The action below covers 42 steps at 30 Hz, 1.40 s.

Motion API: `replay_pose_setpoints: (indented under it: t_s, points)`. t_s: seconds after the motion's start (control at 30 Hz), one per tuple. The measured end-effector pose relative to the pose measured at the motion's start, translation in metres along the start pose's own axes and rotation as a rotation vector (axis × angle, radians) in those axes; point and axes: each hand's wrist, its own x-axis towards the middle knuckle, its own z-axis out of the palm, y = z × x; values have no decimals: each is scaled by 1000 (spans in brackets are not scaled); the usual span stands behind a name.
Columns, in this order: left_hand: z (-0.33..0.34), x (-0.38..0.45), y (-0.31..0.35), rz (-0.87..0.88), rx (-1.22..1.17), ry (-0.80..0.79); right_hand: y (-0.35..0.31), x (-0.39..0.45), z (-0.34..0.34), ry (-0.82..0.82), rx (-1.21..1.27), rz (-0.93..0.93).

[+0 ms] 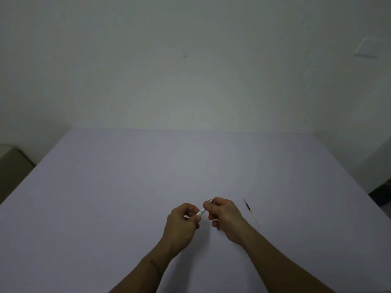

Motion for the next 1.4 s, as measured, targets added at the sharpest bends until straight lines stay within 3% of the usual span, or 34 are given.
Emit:
replay_pose_setpoints:
  t_s: [0.13,0.33,0.53,0.73,1.0,1.4]
  points:
    - [-1,-1,-1,-4,-3,8,3,-1,-5,-81,162,46]
    - [2,-3,-3,-10,-23,-8,5,0,-1,21,51,25]
    - [1,-1,-3,-18,-29,14,4,-5,-3,-53,113,3]
    - [3,-2,-4,-31,-82,16,3,-2,1,43,14,-13]
    - [-1,-1,-8,-45,-100,48,8,-5,-5,-82,207,45]
    - [6,-4,-5,-40,-61,25,6,-6,-5,1,20,23]
